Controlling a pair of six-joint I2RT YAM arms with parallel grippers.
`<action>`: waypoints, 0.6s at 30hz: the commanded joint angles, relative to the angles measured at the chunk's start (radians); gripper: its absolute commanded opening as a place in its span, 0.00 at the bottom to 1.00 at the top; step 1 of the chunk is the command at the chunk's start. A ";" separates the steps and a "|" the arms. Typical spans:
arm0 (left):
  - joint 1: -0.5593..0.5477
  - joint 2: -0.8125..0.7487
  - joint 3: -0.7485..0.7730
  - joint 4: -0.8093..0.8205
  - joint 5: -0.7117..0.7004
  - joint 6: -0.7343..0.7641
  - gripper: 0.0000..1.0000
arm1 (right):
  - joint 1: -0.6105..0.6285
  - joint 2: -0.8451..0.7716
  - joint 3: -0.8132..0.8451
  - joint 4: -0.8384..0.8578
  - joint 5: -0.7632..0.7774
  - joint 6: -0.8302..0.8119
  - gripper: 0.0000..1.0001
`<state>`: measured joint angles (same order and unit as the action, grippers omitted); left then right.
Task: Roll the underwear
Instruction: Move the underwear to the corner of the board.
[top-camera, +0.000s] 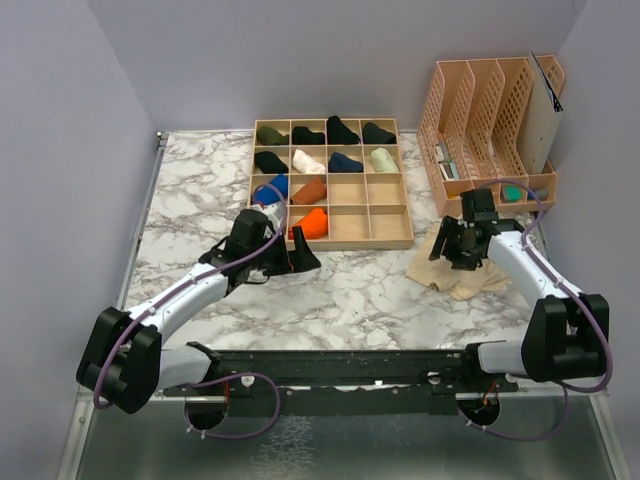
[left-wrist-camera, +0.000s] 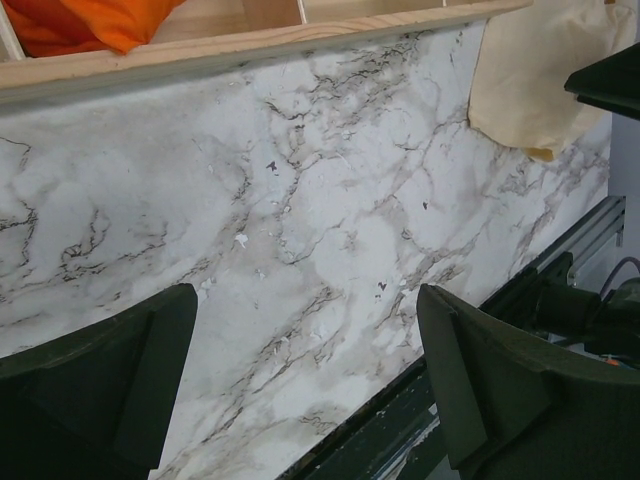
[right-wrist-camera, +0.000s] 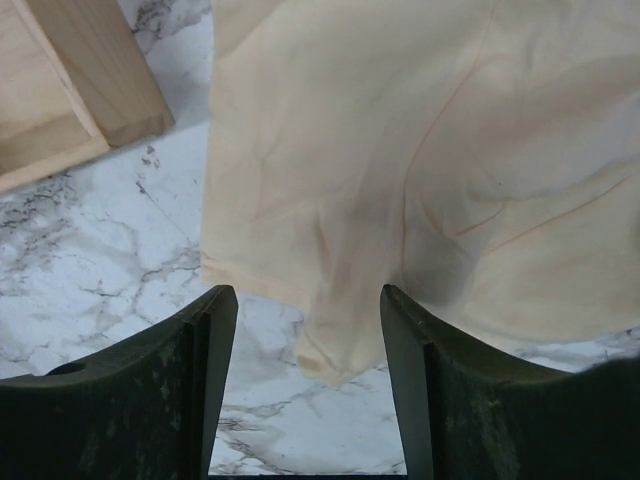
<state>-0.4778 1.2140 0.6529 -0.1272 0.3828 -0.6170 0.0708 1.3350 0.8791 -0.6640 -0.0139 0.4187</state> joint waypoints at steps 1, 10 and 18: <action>-0.005 -0.017 -0.019 0.023 -0.036 -0.017 0.99 | 0.002 -0.024 -0.070 -0.028 -0.034 0.024 0.62; -0.005 -0.069 -0.046 0.010 -0.051 -0.016 0.99 | 0.002 0.017 -0.084 -0.006 -0.008 0.029 0.29; -0.005 -0.070 -0.046 0.010 -0.047 -0.013 0.99 | 0.004 -0.060 0.021 -0.094 -0.105 -0.051 0.00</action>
<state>-0.4801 1.1584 0.6136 -0.1219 0.3470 -0.6357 0.0708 1.3293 0.8104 -0.6910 -0.0395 0.4244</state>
